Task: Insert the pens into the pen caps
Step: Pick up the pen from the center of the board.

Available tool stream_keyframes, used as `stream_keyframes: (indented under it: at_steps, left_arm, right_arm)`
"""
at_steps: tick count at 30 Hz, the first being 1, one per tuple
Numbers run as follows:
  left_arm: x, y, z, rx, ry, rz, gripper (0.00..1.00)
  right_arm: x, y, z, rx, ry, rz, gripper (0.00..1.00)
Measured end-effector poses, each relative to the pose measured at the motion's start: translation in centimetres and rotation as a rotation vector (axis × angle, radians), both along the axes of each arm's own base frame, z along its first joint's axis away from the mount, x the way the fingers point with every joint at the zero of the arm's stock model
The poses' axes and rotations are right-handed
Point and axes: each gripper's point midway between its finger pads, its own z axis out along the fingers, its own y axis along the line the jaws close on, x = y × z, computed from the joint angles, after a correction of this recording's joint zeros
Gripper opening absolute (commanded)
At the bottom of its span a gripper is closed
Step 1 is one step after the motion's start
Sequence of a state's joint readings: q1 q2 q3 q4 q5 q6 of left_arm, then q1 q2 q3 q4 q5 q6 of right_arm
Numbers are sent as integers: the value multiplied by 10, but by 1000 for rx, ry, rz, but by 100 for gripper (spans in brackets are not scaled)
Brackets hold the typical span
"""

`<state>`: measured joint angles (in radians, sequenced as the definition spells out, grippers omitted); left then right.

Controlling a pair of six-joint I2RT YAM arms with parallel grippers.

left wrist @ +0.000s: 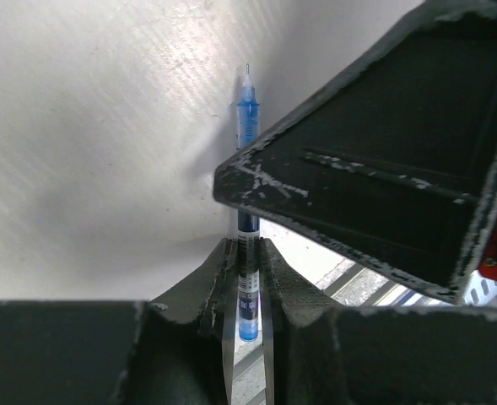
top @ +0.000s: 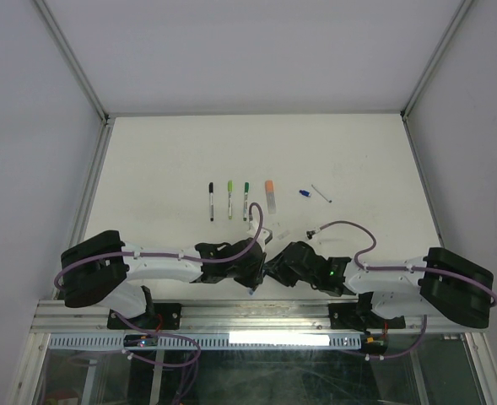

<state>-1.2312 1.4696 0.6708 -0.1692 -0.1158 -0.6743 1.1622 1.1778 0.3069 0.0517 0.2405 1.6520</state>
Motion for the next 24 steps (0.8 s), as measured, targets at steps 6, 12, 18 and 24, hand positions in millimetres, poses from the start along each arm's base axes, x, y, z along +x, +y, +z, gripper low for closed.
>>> stream_keyframes:
  at_steps: [6,12,18,24]
  left_arm:
    - [-2,-5,3,-23,7,-11,14]
    - [-1,-3,10,-42,-6,-6,14]
    - [-2,-2,10,-46,-5,-8,27]
    - [-2,-5,13,-70,-6,-11,33]
  right_arm:
    - [-1,8,-2,36,16,2,23]
    - [-2,8,-6,27,23,7,4]
    - [-2,9,-6,23,14,23,0]
    - [-1,10,-1,-21,-29,70,0]
